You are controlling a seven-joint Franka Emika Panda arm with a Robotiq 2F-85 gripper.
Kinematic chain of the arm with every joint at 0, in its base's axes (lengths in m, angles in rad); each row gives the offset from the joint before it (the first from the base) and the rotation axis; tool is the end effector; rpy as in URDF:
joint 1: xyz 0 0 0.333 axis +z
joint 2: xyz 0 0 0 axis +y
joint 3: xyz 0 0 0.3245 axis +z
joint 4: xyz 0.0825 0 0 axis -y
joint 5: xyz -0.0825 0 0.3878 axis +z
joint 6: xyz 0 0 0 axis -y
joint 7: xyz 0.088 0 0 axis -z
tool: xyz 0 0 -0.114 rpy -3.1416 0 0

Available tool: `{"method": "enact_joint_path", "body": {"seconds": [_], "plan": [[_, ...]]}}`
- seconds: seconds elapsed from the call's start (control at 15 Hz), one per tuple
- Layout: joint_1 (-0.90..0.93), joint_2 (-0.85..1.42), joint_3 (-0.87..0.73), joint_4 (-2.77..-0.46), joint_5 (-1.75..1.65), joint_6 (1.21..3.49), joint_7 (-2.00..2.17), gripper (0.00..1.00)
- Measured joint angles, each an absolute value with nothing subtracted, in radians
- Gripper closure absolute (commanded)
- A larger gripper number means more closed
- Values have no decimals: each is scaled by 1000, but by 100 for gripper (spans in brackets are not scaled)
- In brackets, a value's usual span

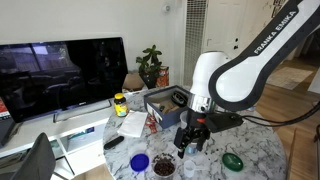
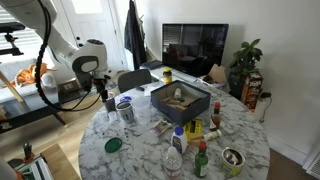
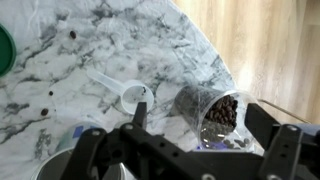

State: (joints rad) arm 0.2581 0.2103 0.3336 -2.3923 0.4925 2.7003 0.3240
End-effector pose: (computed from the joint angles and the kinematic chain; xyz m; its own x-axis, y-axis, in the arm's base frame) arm 0.4339 0.2773 0.2409 0.9830 -0.1674 -0.0757 -0.1825 -0.9369 -0.2983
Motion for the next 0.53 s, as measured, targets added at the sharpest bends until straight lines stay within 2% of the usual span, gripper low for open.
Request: {"method": "enact_joint_path", "body": {"seconds": [0.53], "plan": [[261, 294, 334, -2355, 497, 2717, 309, 0]]}}
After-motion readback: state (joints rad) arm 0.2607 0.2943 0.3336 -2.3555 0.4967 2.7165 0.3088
